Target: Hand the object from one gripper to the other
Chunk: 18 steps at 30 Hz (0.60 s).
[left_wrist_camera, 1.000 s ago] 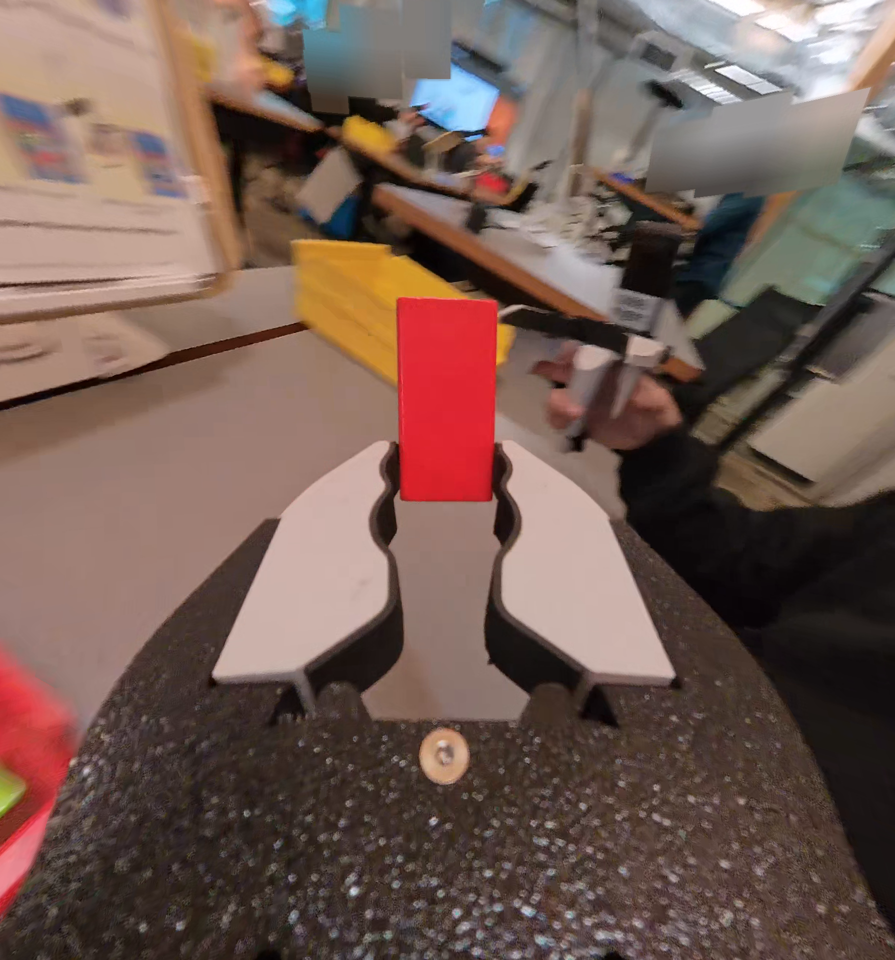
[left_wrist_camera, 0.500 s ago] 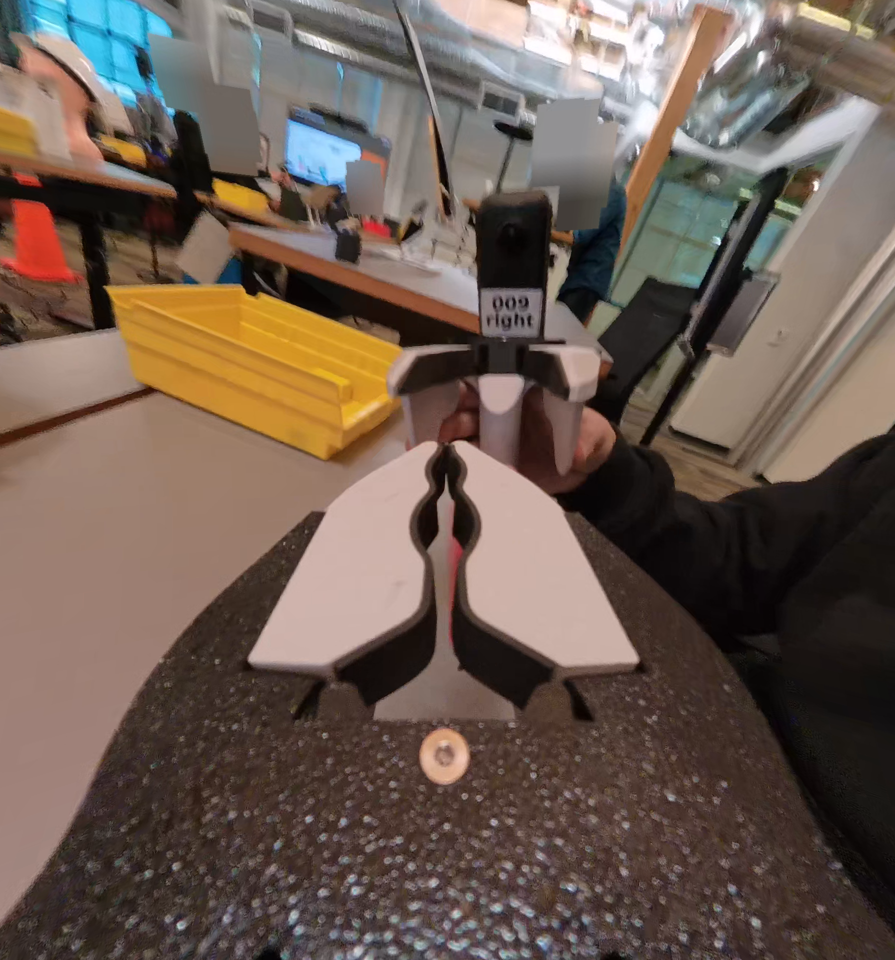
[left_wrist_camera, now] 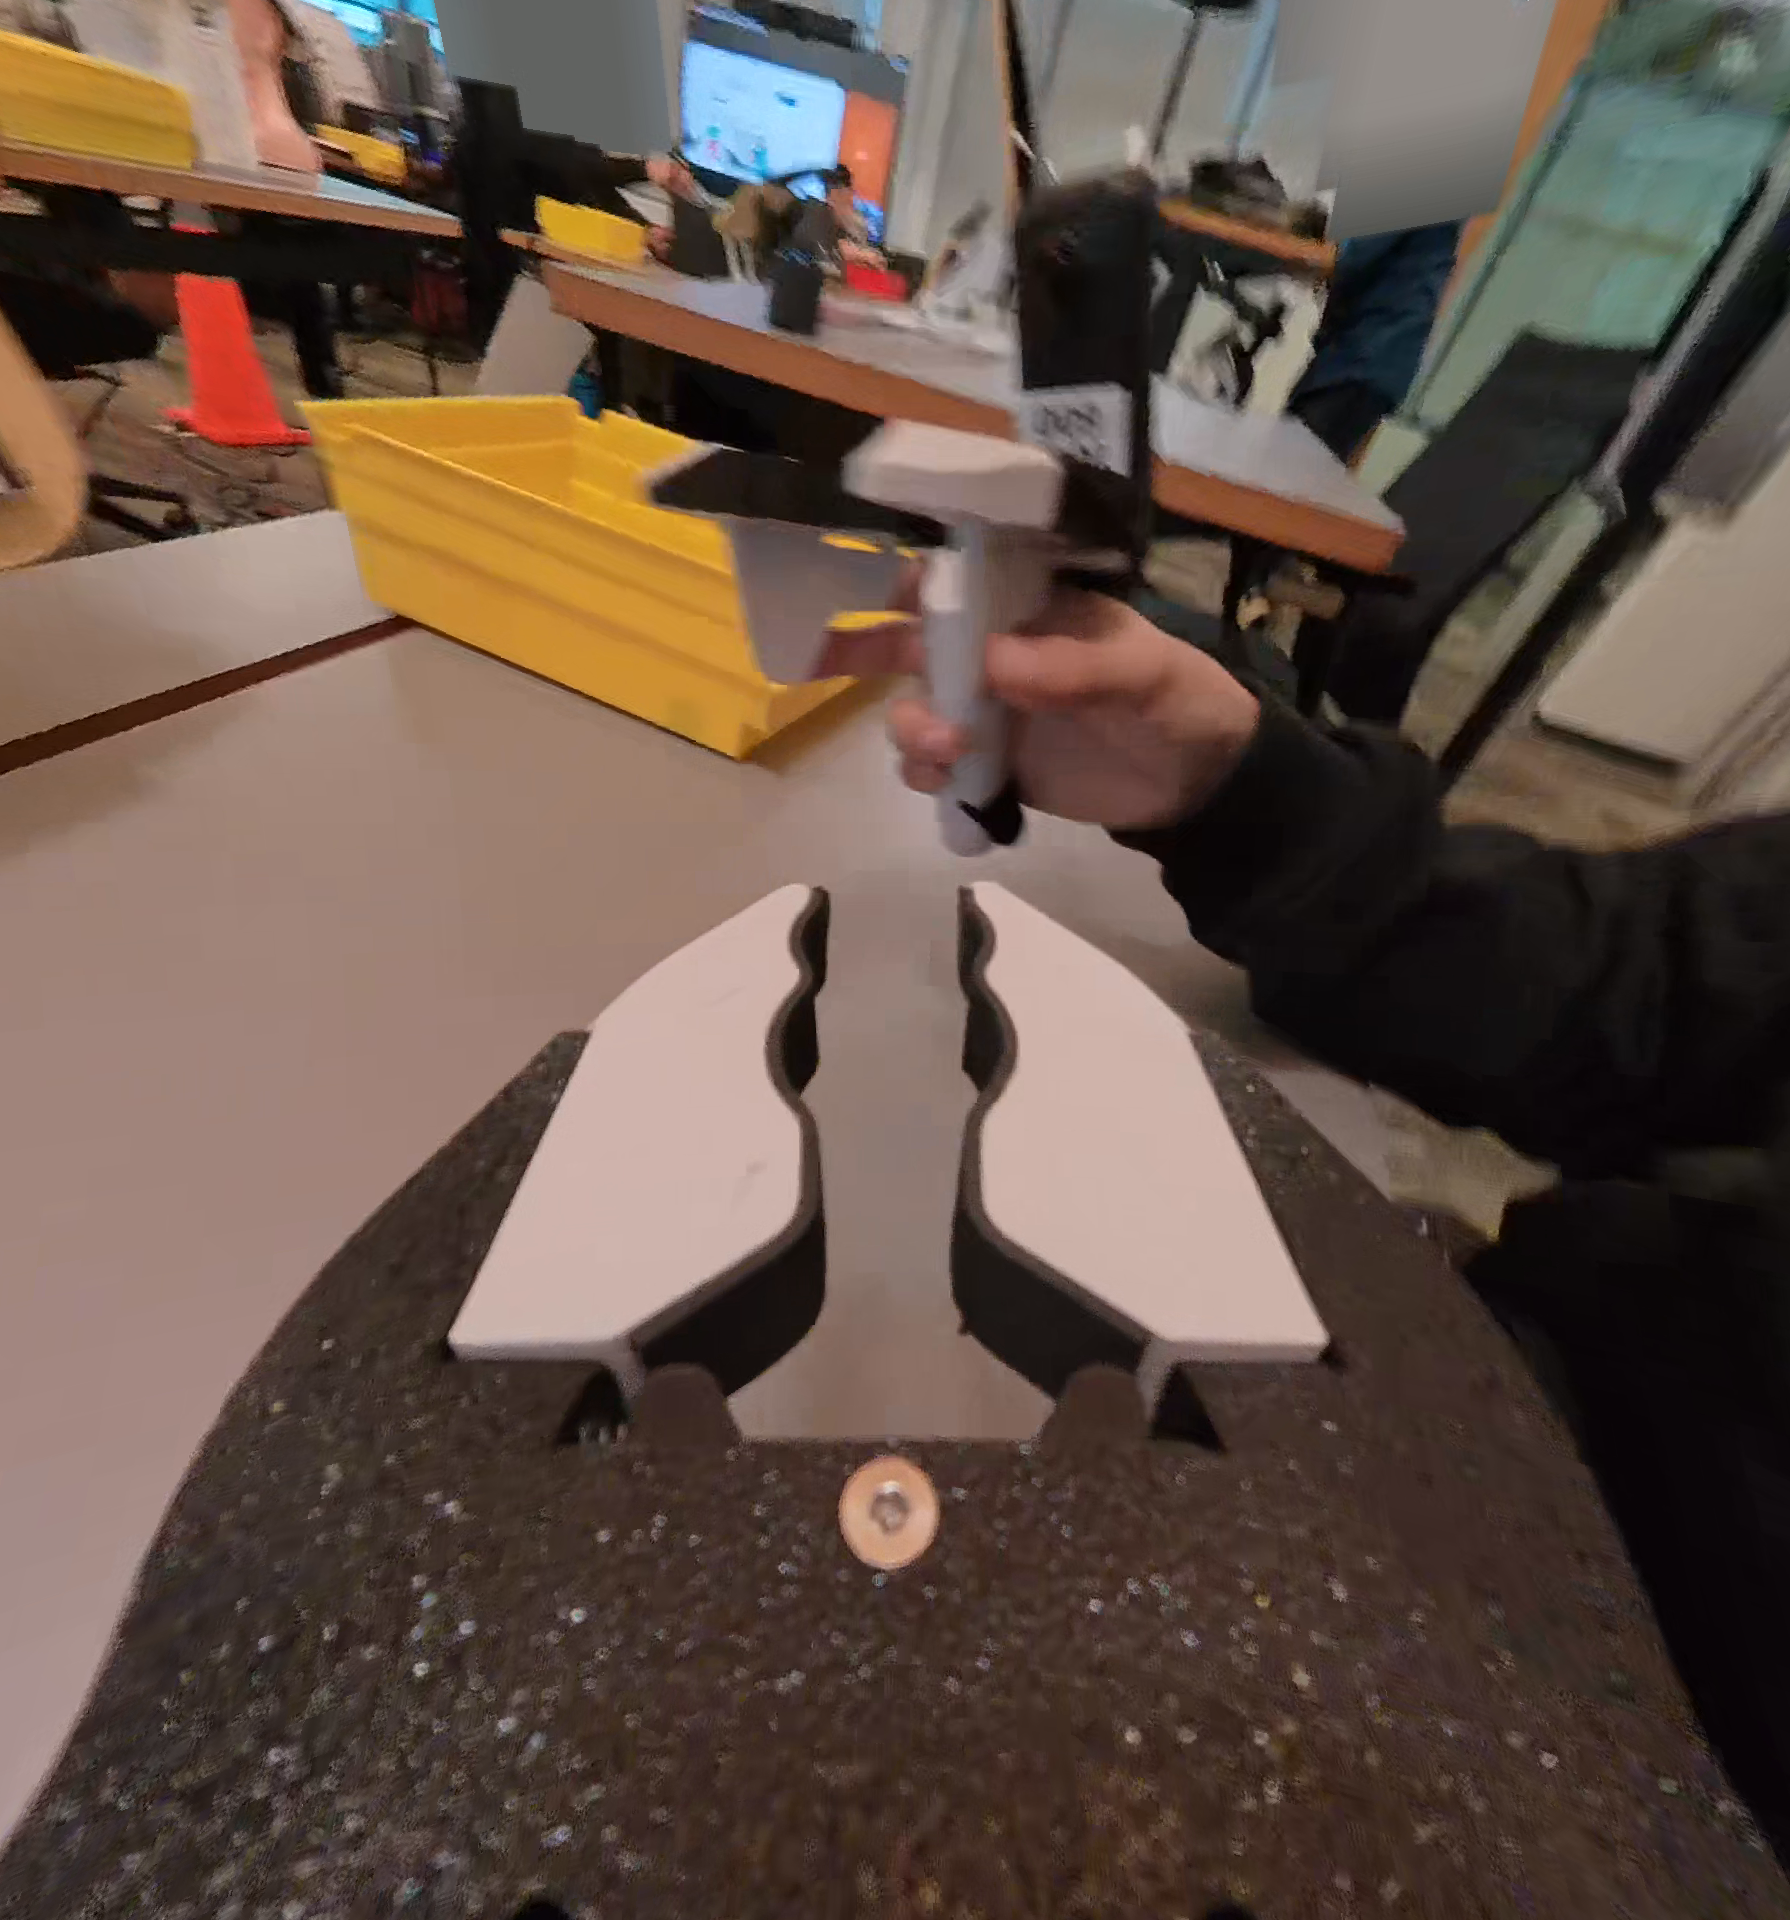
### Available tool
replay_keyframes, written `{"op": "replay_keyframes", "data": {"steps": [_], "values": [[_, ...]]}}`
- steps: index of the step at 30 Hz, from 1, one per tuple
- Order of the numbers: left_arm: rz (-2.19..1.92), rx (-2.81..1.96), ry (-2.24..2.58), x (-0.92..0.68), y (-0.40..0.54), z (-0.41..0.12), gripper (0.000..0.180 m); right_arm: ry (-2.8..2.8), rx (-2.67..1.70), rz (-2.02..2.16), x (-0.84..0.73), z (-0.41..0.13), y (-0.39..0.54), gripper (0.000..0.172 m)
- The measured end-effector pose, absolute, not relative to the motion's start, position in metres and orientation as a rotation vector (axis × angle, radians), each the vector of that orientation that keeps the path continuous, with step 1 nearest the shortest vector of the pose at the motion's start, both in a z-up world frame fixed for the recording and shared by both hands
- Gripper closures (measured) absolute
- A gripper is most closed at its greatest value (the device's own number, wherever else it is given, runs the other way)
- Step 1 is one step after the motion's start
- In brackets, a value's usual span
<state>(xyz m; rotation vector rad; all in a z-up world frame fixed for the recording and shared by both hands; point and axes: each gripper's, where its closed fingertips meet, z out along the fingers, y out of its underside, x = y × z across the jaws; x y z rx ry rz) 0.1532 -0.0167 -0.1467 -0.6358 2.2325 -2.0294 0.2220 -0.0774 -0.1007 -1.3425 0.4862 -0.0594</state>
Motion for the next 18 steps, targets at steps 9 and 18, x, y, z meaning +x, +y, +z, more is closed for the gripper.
{"op": "replay_keyframes", "data": {"steps": [9,18], "values": [[-1.411,-0.324,2.548,0.089,-0.013,-0.213,0.117,0.144,-1.65,0.18,0.147,-0.105,-0.075,0.093],[-1.459,-0.493,2.31,0.133,0.043,-0.166,0.107,-0.805,-2.525,-0.278,0.075,-0.239,-0.089,0.092]]}}
